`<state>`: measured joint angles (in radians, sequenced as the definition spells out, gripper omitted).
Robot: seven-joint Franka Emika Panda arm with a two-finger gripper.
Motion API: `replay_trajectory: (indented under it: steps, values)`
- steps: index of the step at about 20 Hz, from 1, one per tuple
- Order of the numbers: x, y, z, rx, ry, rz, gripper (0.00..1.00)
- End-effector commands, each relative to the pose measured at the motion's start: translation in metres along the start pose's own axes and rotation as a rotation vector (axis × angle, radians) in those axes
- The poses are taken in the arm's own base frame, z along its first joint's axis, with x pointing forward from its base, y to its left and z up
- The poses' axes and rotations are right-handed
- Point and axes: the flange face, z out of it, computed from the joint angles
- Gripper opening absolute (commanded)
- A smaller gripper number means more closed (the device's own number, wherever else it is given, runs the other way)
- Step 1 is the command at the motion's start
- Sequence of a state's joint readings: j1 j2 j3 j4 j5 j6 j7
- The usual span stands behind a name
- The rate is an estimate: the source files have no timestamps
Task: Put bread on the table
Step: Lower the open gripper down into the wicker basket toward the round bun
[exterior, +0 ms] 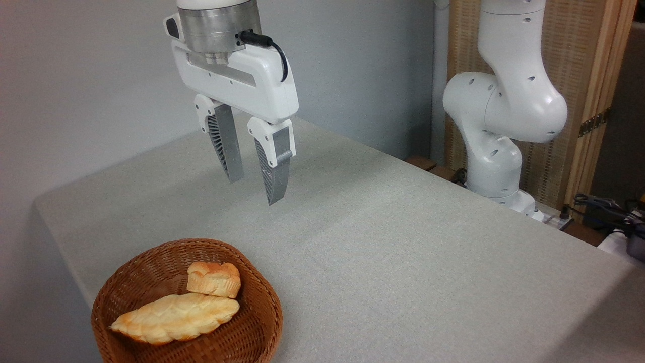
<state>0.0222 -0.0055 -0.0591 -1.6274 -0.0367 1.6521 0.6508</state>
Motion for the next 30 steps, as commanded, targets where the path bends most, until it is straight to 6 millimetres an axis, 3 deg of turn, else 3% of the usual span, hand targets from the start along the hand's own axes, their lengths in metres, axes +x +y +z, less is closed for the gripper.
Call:
replay_trajectory:
  steps: [1, 11, 17, 22, 27, 30]
  values:
    - [-0.002, 0.001, 0.001, 0.002, -0.013, -0.023, 1.00]
    - [0.002, 0.003, 0.006, 0.002, -0.009, -0.016, 1.00]
    - [0.054, 0.036, 0.055, 0.024, 0.063, 0.069, 1.00]
    - [0.090, 0.035, 0.098, 0.074, 0.130, 0.127, 1.00]
    - [0.103, 0.021, 0.142, 0.179, 0.088, 0.205, 1.00]
    - [0.103, 0.017, 0.149, 0.225, 0.048, 0.240, 1.00]
